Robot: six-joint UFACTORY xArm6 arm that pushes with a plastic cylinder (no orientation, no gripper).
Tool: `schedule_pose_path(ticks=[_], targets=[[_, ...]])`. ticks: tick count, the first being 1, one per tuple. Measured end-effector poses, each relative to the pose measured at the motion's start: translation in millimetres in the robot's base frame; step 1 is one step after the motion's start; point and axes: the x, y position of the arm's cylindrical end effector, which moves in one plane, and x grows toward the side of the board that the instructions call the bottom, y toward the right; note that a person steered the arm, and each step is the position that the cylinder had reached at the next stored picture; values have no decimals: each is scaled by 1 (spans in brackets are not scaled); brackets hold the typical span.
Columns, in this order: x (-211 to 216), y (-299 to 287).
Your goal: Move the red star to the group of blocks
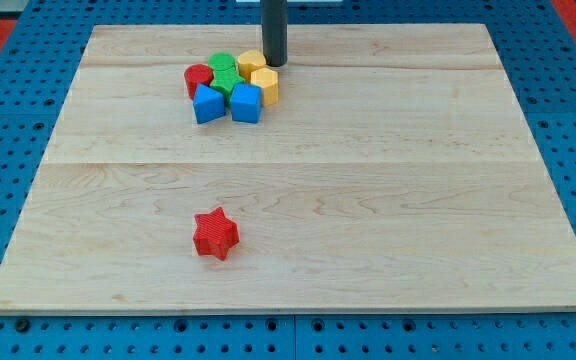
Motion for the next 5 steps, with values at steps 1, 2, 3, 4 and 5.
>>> schedule_pose_path(ticks=[1,2,3,4,5], targets=[[-1,49],[39,136],[134,192],[226,196],[297,164]])
